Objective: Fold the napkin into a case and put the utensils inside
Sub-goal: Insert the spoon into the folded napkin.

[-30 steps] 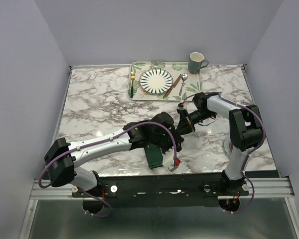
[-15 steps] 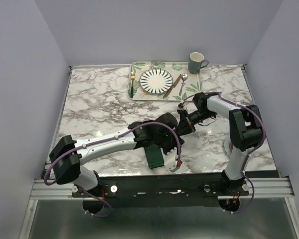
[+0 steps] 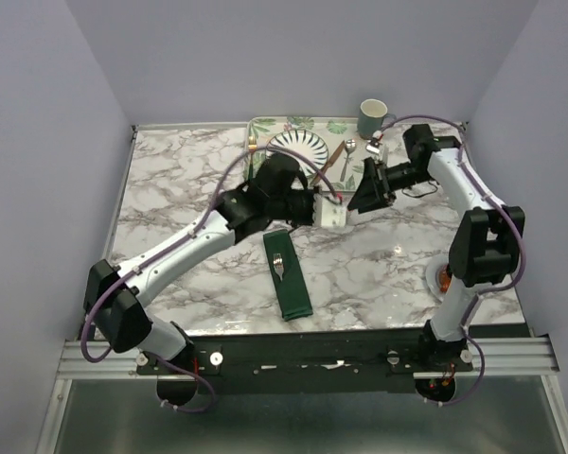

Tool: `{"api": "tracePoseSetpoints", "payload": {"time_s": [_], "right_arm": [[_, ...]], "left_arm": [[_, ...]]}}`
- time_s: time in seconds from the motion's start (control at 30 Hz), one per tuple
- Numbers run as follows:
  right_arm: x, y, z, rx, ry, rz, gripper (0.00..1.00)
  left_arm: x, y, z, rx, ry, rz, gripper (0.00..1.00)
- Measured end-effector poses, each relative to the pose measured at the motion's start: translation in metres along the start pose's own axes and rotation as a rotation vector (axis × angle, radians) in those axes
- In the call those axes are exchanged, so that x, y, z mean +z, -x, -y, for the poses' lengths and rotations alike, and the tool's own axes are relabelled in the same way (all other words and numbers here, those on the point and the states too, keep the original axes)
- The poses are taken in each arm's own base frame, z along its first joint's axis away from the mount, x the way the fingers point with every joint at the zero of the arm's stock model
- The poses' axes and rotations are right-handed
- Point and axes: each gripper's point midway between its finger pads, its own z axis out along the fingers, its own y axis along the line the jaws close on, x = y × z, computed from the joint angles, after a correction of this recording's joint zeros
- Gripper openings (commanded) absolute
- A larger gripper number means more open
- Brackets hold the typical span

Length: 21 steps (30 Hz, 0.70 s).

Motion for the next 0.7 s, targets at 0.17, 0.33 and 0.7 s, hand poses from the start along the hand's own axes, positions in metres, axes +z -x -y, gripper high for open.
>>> {"api": "tracePoseSetpoints", "payload": {"time_s": [0.17,0.33,0.7], "right_arm": [[-0.028,-0.003,-0.001,-0.191,-0.101,0.102,0.93],[-0.014,-0.045,-0.031,-0.489,-0.135,0.072,0.90],[0.074,-0.185,-0.022,-1.123,-0.109,-0.239,0.56]], "left_arm": [[-0.056,-0.049,-0.079,-0.528,0.258,0.063,0.00],[-0.086,-0.125,-0.087,-1.011,0.381,0.123,0.00],[-0.053,-0.201,-0.036,-1.609,0.349,0.199,0.00]]}}
